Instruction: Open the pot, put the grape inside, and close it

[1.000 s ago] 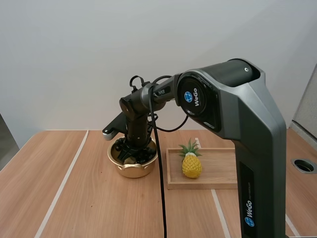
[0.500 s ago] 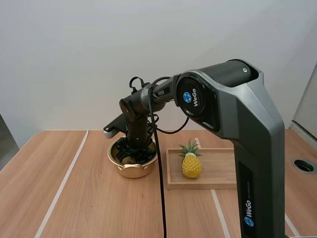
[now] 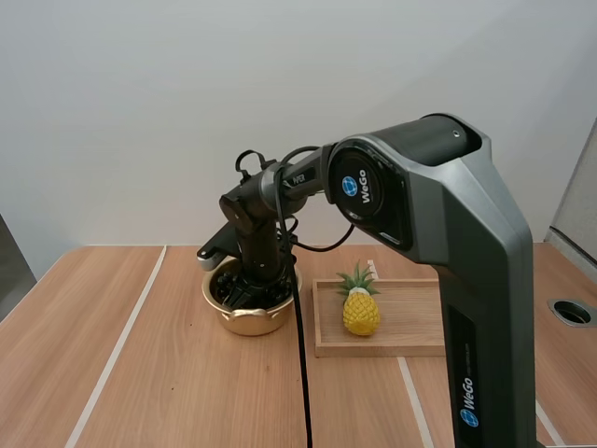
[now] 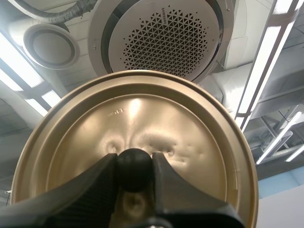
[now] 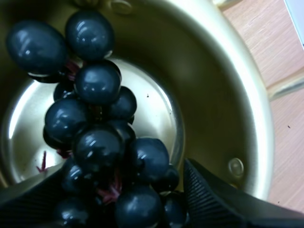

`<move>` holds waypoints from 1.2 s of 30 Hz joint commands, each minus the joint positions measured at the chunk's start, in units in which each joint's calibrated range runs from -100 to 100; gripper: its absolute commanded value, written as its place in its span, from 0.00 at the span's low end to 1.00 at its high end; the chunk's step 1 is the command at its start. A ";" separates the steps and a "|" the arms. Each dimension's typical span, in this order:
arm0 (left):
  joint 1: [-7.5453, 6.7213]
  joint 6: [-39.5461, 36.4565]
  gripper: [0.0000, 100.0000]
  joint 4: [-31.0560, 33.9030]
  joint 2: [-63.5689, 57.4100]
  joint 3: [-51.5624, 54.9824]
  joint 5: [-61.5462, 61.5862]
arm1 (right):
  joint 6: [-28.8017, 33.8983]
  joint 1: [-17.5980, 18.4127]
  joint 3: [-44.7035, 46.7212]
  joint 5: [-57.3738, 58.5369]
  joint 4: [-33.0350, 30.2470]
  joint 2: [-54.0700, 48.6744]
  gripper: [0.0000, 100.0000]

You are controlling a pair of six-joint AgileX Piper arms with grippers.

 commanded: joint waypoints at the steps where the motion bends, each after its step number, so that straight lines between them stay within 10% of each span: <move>1: -0.11 -0.03 0.00 -0.01 0.37 0.19 0.11 | 0.41 -0.07 0.59 5.56 -2.47 -0.56 1.00; 36: -0.11 -0.03 0.00 0.12 1.04 0.19 5.57 | 9.40 -3.96 0.59 -9.20 -9.65 -38.79 1.00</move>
